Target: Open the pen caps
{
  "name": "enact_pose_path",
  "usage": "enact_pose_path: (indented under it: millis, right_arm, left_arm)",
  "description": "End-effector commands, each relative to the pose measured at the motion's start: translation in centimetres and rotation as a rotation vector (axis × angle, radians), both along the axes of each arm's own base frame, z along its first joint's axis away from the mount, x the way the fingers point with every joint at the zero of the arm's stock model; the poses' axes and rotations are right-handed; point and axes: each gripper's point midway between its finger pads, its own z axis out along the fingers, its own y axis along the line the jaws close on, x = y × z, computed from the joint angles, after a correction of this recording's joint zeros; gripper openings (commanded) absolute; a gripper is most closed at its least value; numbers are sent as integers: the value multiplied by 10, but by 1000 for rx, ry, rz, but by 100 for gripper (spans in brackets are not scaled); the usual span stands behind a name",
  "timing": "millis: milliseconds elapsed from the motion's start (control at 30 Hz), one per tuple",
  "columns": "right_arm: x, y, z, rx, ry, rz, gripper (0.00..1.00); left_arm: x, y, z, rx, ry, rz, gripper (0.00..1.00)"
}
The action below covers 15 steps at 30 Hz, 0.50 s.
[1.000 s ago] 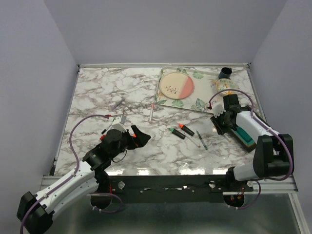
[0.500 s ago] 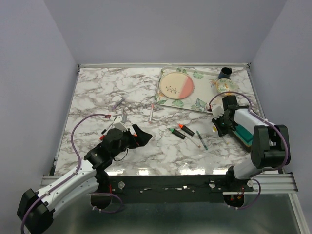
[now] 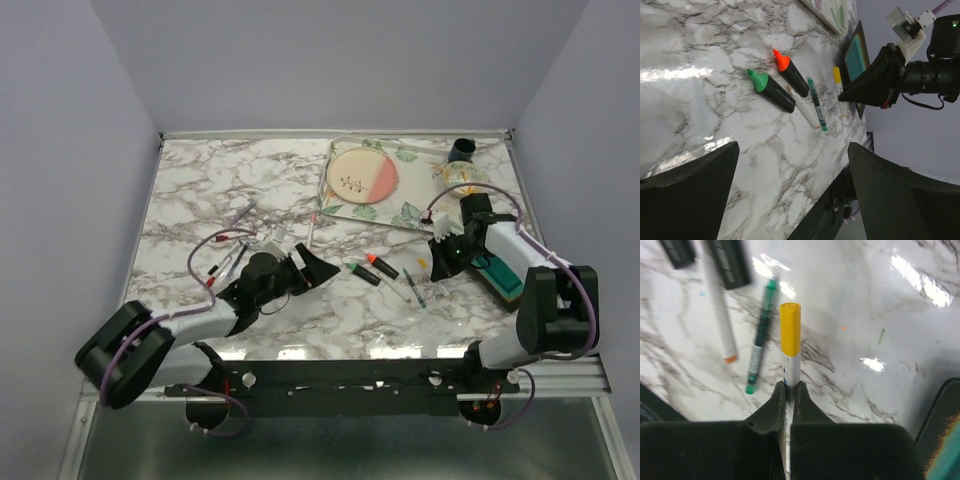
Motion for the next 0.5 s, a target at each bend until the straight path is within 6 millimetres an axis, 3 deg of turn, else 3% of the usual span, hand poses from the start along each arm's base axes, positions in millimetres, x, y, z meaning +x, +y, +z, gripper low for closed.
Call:
enact_pose_path:
  millis: [0, 233, 467]
  right_arm:
    - [-4, 43, 48, 253, -66, 91, 1]
    - [-9, 65, 72, 358, -104, 173, 1]
    - [-11, 71, 83, 392, -125, 186, 1]
  left_arm:
    - [14, -55, 63, -235, -113, -103, 99]
    - [29, -130, 56, -268, -71, -172, 98]
    - [30, -169, 50, -269, -52, -200, 89]
